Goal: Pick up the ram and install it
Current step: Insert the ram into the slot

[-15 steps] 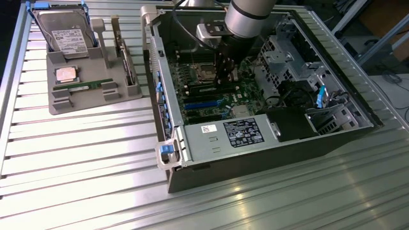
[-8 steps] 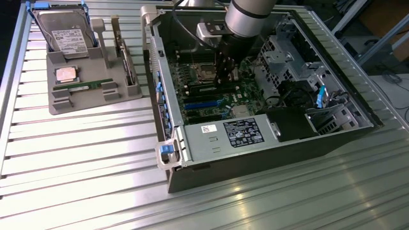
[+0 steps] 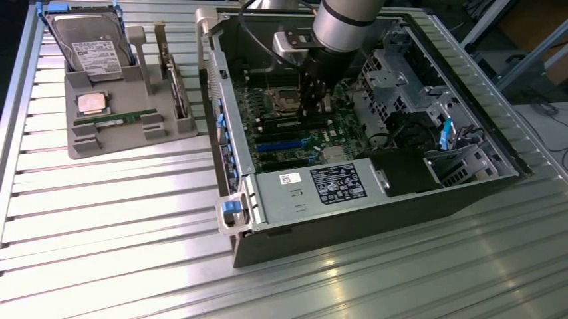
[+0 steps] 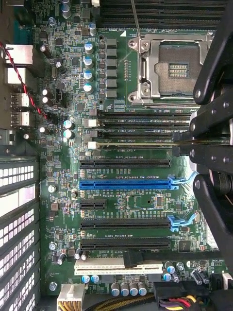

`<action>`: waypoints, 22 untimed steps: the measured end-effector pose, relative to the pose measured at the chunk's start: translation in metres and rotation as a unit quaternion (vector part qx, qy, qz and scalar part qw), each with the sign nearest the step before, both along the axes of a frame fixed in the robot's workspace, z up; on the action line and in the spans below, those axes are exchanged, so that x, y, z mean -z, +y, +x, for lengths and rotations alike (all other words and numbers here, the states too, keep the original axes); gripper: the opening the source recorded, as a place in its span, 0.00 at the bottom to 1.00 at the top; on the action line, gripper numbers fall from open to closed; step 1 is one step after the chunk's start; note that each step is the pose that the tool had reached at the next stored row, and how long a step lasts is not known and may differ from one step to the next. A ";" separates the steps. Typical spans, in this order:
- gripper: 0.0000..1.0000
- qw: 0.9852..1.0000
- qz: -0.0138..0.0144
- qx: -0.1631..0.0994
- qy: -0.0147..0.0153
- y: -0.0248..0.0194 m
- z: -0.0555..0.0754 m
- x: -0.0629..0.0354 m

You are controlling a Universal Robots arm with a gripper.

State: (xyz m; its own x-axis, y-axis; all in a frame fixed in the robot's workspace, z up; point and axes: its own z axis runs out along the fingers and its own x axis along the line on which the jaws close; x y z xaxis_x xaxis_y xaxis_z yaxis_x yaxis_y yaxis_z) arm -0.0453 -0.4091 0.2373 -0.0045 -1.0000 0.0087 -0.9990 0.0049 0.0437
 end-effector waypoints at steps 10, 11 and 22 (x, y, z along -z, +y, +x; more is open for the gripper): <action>0.13 1.000 0.001 -0.002 0.000 0.0010 0.000 0.0013; 0.13 1.000 0.001 -0.002 0.000 0.0010 0.000 0.0016; 0.14 1.000 0.005 -0.002 0.000 0.0011 0.000 0.0040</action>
State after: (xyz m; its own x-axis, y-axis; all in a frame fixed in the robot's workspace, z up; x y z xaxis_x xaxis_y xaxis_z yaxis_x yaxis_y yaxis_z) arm -0.0453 -0.4080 0.2333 -0.0006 -1.0000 -0.0007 -0.9990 0.0006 0.0437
